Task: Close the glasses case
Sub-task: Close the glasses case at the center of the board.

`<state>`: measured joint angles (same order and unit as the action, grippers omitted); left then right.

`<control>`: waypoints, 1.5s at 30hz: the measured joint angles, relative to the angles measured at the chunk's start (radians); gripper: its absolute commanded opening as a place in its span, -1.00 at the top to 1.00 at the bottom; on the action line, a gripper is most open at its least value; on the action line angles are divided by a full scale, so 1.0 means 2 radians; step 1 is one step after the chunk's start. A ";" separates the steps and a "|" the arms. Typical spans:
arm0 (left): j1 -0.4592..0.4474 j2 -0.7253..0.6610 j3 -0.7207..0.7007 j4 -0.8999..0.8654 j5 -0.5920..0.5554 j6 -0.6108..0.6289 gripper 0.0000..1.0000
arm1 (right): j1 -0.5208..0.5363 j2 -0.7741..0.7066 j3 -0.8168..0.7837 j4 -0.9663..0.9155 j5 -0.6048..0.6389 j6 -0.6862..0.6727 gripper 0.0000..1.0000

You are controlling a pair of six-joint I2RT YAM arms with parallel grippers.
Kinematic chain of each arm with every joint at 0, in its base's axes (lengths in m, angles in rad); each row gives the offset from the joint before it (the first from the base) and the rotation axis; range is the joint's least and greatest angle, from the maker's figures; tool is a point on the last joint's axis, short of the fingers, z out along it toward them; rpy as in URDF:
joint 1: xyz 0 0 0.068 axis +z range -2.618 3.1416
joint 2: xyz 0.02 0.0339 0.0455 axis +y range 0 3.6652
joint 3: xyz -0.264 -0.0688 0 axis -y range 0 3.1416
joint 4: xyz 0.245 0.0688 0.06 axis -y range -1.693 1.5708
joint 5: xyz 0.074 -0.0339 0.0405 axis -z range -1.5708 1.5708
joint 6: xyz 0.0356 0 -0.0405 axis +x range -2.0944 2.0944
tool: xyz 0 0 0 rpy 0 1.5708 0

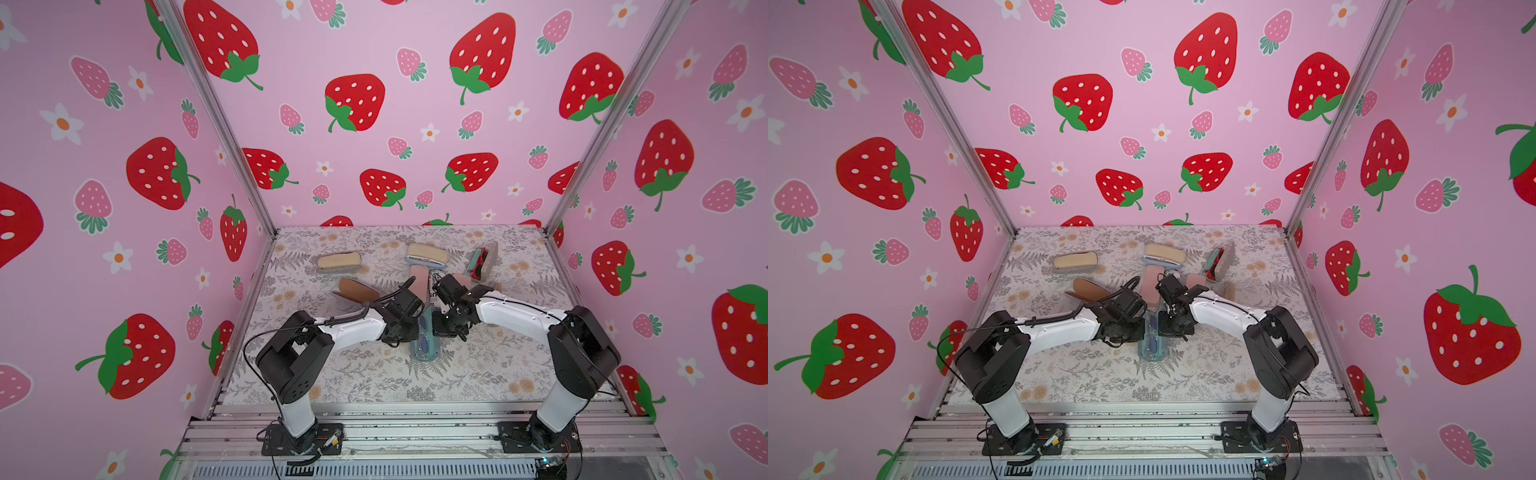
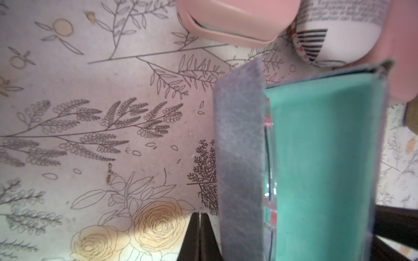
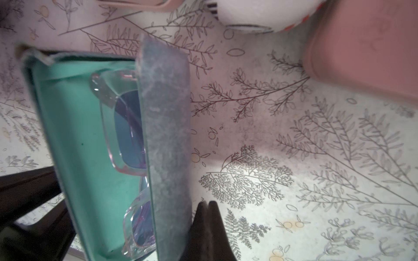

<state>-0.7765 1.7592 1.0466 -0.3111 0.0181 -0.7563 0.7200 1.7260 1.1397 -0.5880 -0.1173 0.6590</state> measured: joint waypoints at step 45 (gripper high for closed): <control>0.031 -0.074 -0.064 0.023 -0.007 0.000 0.94 | 0.021 0.000 0.000 0.061 -0.066 0.019 0.77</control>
<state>-0.7147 1.6104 0.9188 -0.2649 0.0040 -0.7563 0.7612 1.7260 1.1389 -0.4664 -0.2497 0.6964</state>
